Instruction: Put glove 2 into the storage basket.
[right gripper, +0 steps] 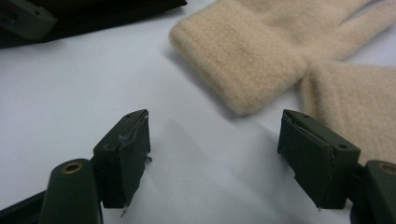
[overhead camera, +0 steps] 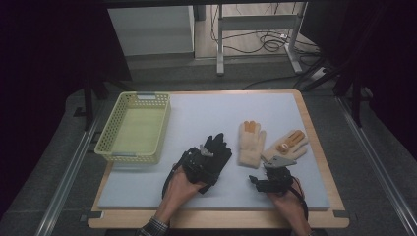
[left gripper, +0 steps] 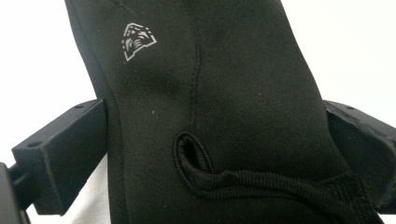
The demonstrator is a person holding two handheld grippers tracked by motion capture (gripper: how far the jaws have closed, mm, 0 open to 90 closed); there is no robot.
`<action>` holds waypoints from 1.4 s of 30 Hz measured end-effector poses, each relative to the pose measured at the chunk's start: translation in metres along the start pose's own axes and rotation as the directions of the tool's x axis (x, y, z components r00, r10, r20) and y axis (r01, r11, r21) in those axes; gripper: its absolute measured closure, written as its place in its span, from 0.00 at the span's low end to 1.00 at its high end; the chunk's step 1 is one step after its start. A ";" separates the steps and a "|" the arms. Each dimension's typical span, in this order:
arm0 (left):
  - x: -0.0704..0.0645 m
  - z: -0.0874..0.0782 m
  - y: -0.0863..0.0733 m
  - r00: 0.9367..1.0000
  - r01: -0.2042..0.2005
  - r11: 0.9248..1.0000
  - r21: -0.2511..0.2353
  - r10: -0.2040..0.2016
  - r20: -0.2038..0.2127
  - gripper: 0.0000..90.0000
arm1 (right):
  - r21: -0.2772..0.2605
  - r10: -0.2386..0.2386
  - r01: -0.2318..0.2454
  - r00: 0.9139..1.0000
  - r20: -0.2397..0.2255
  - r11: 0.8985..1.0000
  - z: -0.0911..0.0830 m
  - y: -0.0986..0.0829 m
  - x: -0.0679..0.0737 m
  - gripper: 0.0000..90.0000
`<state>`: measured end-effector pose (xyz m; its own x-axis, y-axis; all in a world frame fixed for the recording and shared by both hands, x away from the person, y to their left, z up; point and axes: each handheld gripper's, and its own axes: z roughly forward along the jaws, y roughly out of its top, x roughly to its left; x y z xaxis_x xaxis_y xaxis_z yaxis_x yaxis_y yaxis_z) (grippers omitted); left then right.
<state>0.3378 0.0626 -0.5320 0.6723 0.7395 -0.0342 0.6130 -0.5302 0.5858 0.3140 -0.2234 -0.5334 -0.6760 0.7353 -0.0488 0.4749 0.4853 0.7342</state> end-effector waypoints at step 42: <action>0.102 -0.103 0.041 0.988 0.083 0.991 -0.108 -0.096 -0.120 0.74 | -0.002 0.000 0.000 1.000 -0.001 1.000 0.000 0.000 0.000 0.27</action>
<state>0.3886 0.1587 -0.4281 0.5558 0.8313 0.0067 0.6182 -0.4186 0.6652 0.3142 -0.2236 -0.5335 -0.6764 0.7349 -0.0487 0.4733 0.4844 0.7358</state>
